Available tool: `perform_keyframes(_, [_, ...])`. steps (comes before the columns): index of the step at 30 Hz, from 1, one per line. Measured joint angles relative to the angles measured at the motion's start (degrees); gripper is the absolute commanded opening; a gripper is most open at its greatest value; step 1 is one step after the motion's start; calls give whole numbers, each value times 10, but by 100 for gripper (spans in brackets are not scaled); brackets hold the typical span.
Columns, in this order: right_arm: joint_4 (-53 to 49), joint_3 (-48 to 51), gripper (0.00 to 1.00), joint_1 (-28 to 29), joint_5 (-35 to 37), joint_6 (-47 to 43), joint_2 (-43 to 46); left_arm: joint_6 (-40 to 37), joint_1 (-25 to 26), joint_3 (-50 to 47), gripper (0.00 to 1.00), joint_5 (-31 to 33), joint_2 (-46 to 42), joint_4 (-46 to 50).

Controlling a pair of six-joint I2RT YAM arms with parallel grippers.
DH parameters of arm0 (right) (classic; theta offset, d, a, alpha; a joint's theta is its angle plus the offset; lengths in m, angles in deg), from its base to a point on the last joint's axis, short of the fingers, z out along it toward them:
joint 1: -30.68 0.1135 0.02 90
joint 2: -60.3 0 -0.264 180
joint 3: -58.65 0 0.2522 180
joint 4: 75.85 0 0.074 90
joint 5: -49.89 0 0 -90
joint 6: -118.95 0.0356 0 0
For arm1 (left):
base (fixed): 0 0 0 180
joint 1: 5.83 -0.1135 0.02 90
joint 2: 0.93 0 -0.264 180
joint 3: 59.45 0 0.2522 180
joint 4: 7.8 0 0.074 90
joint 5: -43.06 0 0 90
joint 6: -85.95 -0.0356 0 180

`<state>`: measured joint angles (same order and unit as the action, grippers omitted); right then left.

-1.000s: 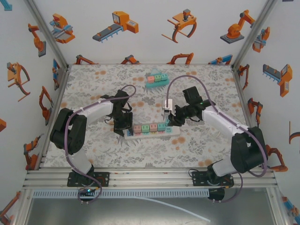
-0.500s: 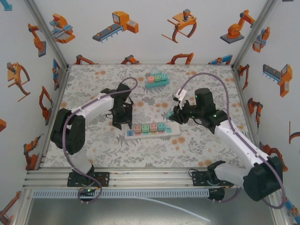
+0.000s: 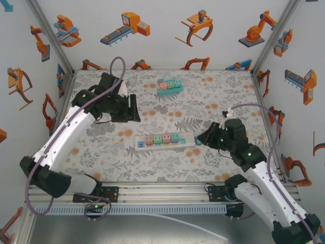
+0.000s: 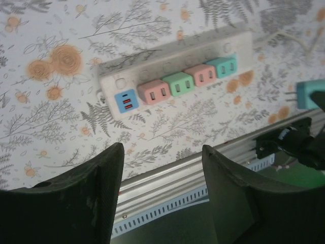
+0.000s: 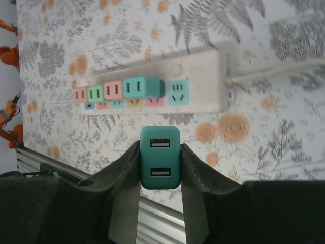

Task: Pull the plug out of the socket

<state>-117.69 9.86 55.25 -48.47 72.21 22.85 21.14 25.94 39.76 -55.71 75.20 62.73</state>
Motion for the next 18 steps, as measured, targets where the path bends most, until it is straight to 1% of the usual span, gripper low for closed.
perform_keyframes(1, [-9, 14, 15, 0, 5, 12, 14, -8, 0, -5, 67, -14, -19, -6])
perform_keyframes(2, [-16, 29, 16, 0, 10, 22, 26, -17, 2, -11, 73, -28, -40, -12])
perform_keyframes(3, [-20, 41, 16, 0, 13, 30, 35, -24, 3, -18, 80, -40, -58, -19])
perform_keyframes(5, [-22, 71, 16, 0, 20, 46, 55, -44, 10, -35, 98, -65, -103, -38])
perform_keyframes(8, [-15, 112, 18, 0, 25, 65, 75, -66, 19, -67, 97, -90, -166, -68])
perform_keyframes(11, [15, 155, 20, 0, 32, 81, 80, -90, 21, -100, 97, -112, -217, -94])
perform_keyframes(14, [48, 190, 21, 0, 34, 89, 76, -109, 24, -133, 97, -132, -252, -111])
perform_keyframes(18, [107, 228, 23, 0, 35, 97, 65, -113, 25, -177, 97, -143, -268, -122])
